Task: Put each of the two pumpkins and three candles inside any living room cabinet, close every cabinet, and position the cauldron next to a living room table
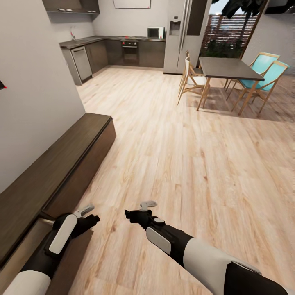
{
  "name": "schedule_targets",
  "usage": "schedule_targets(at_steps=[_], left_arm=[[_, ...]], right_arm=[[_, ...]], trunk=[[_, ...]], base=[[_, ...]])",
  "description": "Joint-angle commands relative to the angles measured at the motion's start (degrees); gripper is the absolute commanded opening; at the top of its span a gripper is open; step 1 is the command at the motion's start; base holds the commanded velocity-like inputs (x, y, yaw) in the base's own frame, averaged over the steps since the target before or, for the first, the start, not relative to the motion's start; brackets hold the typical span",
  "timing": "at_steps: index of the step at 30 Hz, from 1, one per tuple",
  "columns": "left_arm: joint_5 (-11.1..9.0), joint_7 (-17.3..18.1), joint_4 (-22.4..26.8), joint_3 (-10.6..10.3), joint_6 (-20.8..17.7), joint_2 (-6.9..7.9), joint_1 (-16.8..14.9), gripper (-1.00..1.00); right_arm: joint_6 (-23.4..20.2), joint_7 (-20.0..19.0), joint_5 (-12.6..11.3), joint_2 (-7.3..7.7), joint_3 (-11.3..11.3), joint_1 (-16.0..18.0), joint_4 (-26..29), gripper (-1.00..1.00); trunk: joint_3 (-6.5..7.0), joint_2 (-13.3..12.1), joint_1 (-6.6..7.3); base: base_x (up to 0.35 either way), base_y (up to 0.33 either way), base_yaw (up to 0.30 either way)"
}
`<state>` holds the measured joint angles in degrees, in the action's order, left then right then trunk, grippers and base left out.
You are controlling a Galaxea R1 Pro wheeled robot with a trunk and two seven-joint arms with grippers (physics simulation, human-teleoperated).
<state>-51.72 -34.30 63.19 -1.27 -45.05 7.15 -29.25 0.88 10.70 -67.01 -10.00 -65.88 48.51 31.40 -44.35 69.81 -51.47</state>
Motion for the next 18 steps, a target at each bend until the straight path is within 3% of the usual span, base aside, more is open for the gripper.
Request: schedule_targets(at_steps=[1,18], left_arm=[[-0.58,-0.59,0.09,-0.13,-0.10,0.06,-0.02,1.00],[-0.49,-0.59,0.09,-0.06,-2.06,0.04,-0.02,1.00]], right_arm=[[0.09,0.37,-0.32,0.00,-0.37,0.09,0.05,1.00],[-0.20,0.37,-0.48,0.00,-0.30,0.09,0.05,1.00]], trunk=[[-0.13,0.03,-0.01],[-1.48,0.03,-0.01]], base=[[0.096,-0.246,-0.142],[0.082,-0.240,-0.149]])
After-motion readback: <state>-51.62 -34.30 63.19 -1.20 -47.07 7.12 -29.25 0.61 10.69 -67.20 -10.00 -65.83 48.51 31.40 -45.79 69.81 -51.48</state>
